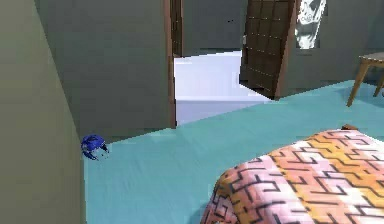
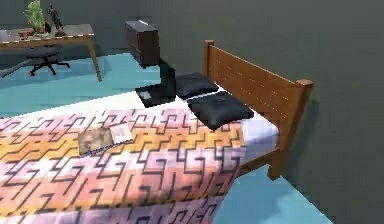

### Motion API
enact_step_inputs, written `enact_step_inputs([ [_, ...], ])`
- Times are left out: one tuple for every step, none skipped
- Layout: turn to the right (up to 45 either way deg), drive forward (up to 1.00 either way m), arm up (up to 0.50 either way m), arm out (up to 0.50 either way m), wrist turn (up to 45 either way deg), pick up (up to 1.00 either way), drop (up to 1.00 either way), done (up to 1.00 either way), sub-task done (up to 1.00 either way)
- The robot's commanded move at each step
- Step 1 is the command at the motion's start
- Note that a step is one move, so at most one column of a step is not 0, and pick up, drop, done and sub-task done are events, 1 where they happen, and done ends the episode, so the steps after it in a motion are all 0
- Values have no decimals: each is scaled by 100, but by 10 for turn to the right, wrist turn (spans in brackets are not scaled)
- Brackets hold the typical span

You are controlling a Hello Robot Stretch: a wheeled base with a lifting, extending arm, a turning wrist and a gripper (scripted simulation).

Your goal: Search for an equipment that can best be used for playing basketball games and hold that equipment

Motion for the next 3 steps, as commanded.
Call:
enact_step_inputs([
  [-210, 0, 0, 0, 0, 0, 0, 0, 0],
  [0, 30, 0, 0, 0, 0, 0, 0, 0],
  [-60, 0, 0, 0, 0, 0, 0, 0, 0],
])
